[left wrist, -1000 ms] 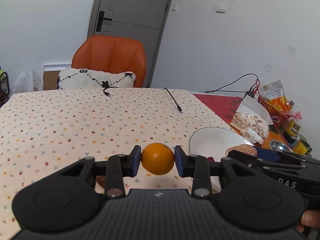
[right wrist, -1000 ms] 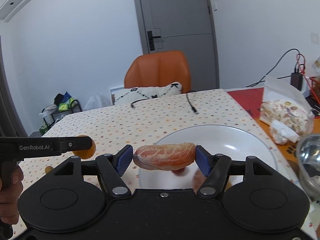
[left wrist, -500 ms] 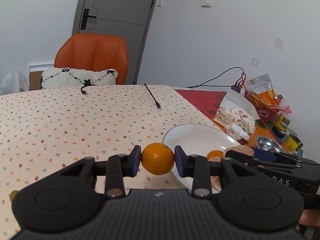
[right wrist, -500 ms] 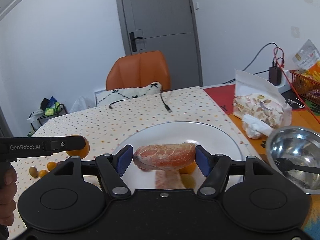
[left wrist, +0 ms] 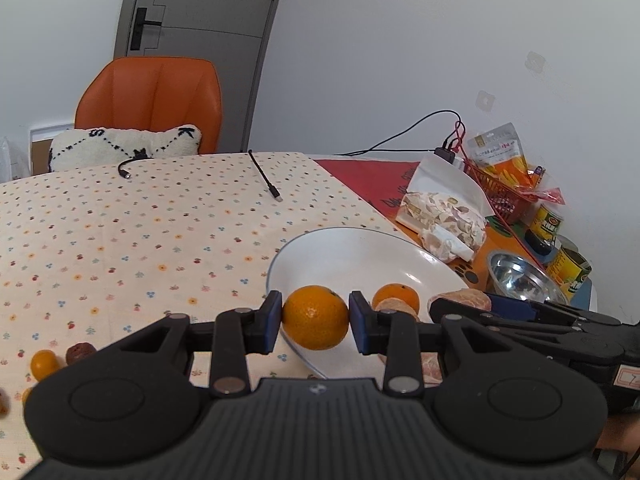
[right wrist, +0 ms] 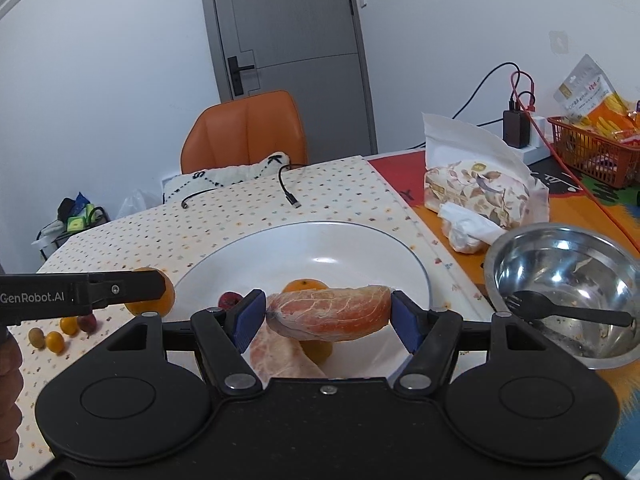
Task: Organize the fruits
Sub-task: 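Carry the pomelo segment and large orange over the white plate with both tools, then open both tools to drop the pomelo segment and orange onto the plate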
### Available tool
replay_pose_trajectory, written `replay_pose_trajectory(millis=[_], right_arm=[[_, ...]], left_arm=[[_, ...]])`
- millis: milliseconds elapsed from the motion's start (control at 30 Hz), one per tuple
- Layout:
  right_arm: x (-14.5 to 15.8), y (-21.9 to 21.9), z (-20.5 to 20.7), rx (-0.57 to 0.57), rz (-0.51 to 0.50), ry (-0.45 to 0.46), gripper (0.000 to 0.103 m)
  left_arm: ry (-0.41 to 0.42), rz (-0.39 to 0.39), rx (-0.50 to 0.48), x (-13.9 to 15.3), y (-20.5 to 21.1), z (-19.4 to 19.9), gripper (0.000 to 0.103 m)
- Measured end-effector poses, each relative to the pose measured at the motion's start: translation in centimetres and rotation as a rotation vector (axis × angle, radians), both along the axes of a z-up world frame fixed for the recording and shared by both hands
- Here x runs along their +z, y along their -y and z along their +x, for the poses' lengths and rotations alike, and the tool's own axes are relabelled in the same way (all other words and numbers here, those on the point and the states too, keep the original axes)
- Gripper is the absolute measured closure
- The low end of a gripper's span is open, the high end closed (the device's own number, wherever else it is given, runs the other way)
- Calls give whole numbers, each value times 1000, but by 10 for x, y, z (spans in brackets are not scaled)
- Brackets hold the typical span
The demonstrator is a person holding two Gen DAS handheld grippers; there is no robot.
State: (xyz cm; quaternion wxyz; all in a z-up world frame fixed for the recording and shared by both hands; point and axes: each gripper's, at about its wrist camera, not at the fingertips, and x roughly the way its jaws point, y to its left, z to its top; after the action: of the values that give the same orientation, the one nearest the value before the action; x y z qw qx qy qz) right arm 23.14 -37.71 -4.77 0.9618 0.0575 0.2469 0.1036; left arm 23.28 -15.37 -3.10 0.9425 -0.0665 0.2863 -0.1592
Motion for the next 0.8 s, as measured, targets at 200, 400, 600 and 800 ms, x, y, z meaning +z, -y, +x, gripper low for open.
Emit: replay_pose_trajectory(millis=[200,400,600,800], right_arm=[[-3,0,6,1,-6,-2,38],[-2,1,9,-8,-14,-5,34],[5,1,2,-18,-2,14,29],[16,-3,-7,10,26,42,18]], left_arm=[[-11,2,-19,-3,9,6,68],[-19,-7,-24,-3,9,7,64],[-10,-7,16,7,-4,2,50],[15,1,68,17,-20,-8,30]])
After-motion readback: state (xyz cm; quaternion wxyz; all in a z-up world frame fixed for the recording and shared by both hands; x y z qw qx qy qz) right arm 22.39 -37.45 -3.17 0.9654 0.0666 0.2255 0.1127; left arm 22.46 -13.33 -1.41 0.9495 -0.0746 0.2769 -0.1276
